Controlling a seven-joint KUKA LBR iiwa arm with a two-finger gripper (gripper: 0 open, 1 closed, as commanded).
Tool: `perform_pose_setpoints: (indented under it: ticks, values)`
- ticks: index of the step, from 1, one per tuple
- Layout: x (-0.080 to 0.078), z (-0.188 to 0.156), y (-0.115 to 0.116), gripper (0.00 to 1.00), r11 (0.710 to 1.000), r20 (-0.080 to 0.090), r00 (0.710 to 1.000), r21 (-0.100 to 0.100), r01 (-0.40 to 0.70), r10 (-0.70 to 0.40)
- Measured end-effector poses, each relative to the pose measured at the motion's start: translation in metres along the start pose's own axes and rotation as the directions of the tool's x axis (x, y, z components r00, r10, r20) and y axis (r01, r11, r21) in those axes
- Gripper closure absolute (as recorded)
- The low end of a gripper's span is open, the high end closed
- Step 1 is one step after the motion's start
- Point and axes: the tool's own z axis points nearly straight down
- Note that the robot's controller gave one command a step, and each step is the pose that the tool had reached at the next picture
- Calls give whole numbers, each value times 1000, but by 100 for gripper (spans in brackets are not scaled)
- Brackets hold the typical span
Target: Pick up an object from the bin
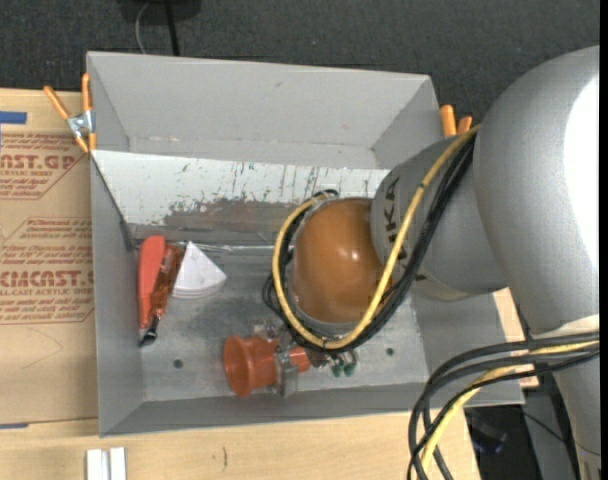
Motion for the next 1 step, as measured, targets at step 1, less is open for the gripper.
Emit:
perform_pose_setpoints:
  ticks: [1]
  values:
    - [-3, -74, 1, 100, 1000, 11, 1000, 0, 1, -1]
